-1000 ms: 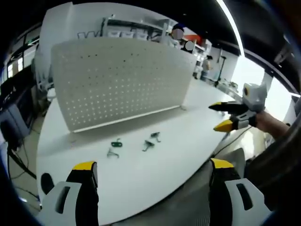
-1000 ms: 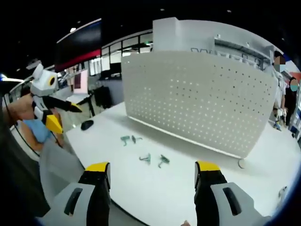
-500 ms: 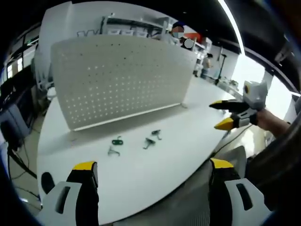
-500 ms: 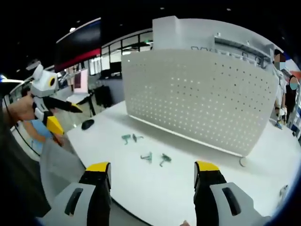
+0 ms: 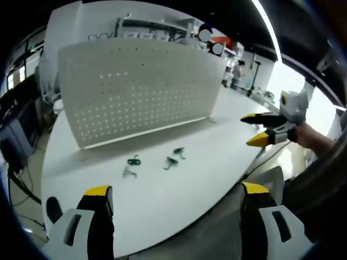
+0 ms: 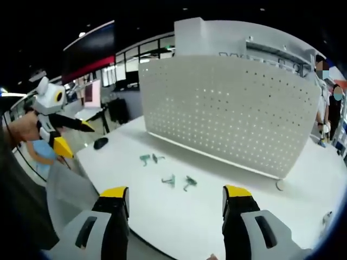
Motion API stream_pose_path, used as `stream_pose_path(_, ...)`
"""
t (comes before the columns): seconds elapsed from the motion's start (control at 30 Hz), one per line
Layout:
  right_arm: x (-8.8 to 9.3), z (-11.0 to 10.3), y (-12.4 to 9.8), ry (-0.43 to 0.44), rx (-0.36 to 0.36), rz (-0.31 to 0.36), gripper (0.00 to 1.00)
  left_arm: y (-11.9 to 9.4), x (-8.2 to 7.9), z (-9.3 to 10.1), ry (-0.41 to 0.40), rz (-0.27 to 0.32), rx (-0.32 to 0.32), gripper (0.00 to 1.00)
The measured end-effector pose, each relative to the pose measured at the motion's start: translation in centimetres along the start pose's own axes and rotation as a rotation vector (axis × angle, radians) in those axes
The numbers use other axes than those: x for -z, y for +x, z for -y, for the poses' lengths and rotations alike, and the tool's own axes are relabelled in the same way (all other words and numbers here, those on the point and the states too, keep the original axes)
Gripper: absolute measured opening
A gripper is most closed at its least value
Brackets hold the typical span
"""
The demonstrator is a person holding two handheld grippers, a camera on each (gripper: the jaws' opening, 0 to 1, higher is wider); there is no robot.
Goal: Insert the hook assembly into the mounting plate slot until the hook locks in place.
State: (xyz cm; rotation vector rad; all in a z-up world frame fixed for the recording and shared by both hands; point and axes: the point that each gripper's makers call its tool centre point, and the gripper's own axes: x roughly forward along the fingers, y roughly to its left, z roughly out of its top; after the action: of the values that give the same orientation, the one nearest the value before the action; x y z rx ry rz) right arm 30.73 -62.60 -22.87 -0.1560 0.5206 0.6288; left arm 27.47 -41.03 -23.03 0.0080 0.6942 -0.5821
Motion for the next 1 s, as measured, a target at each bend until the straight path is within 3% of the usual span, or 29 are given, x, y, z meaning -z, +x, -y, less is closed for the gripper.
stream_pose_path(0.77, -0.6, -0.2, -0.1, -0.002, -0.012, 0.001, 0.66, 0.1, 0.1, 0.3, 0.008, -0.011, 0.004, 0.99)
stream_pose_path(1.0, -0.4, -0.5, 1.0, -0.006, -0.029, -0.022, 0.65, 0.2, 0.2, 0.3, 0.007, -0.016, 0.009, 0.99)
